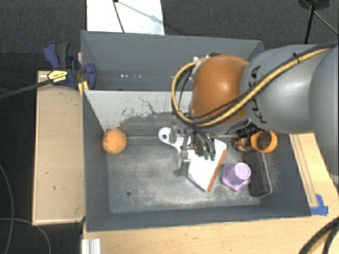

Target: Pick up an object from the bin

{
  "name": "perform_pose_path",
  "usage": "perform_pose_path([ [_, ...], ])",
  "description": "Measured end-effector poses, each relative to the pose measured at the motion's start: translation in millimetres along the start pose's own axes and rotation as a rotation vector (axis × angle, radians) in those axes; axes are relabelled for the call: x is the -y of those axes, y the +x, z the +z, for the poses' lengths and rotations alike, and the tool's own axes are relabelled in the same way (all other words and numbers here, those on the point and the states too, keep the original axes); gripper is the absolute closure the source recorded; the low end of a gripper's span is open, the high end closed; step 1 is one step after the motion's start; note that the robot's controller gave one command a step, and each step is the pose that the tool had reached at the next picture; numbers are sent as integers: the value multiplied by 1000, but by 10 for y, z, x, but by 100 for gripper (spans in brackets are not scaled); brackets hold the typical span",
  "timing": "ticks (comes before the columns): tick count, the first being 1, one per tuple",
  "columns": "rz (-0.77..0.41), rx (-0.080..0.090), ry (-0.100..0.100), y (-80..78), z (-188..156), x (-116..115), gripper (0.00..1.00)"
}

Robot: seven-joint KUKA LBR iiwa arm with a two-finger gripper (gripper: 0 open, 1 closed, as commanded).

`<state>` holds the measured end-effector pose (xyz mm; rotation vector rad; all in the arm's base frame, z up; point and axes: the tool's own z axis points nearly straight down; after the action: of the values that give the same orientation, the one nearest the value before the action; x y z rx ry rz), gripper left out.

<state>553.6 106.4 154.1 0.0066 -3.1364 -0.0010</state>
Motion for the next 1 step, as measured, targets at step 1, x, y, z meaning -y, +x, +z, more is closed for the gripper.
perform_pose_path([
  [1, 3, 8, -1, -20, -45, 5, 0],
])
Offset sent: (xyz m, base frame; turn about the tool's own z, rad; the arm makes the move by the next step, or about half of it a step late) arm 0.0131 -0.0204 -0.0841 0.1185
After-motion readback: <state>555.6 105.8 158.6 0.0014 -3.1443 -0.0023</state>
